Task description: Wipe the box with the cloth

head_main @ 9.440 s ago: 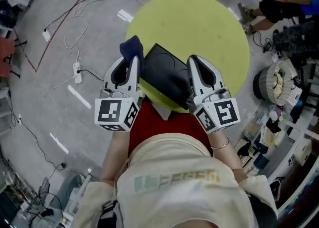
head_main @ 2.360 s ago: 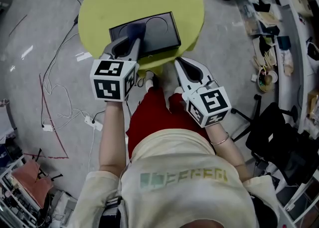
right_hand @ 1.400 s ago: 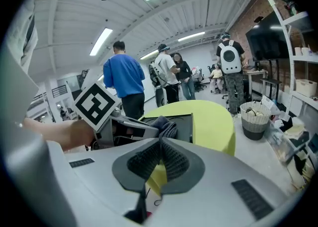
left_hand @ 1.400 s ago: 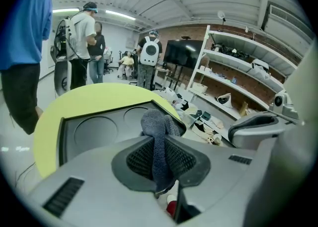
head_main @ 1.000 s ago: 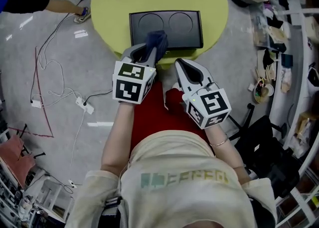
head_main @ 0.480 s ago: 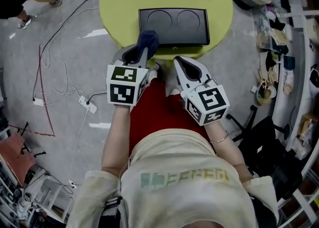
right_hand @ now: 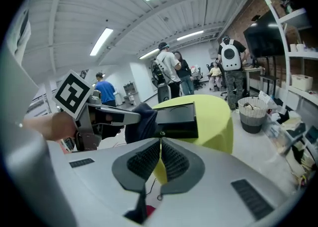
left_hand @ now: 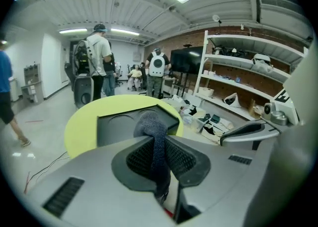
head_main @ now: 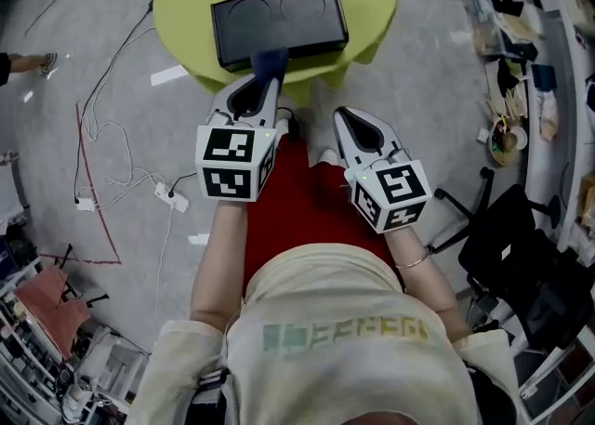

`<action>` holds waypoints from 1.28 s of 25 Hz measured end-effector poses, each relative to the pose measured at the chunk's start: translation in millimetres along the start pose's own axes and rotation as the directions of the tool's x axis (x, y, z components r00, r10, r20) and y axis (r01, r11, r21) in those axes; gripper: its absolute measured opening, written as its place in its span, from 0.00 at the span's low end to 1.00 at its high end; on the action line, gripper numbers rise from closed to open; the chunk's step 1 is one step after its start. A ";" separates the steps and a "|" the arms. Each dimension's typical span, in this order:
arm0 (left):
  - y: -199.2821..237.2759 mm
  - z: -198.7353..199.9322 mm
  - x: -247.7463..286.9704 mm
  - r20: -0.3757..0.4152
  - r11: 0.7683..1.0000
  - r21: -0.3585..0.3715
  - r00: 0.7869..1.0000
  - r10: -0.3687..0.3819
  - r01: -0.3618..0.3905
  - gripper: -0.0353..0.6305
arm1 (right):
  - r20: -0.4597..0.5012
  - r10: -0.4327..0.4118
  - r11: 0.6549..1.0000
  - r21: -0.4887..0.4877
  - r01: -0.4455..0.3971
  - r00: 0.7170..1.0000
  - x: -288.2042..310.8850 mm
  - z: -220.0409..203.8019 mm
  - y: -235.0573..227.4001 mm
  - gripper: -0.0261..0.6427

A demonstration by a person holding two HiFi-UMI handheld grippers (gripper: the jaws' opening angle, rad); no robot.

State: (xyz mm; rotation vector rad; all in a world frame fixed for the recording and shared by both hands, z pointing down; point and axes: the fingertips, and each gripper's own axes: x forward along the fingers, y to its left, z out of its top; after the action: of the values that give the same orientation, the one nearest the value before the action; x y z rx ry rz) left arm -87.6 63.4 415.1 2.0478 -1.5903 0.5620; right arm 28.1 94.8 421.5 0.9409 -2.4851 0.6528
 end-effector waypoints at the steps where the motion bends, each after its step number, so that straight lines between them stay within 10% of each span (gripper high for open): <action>1: -16.7 2.2 8.7 -0.001 0.999 0.015 0.999 -0.035 0.035 0.15 | 0.003 -0.020 1.000 0.010 0.020 1.000 -8.6 -3.3 -8.6 0.10; 11: -109.9 -6.5 100.3 -0.078 0.969 0.049 0.968 -0.237 0.242 0.15 | -0.035 -0.177 0.977 0.118 0.180 0.984 -59.2 -41.4 -70.3 0.10; 32: 26.3 -49.0 65.6 -0.086 0.977 -0.204 0.994 -0.073 0.054 0.15 | -0.117 -0.003 1.000 -0.002 0.003 0.993 37.9 -13.9 -5.9 0.10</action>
State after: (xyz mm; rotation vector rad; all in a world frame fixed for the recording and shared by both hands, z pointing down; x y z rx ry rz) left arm -98.8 36.7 496.1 1.8872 -1.4590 0.4460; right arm 8.7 79.4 453.9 0.8799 -2.3799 0.6853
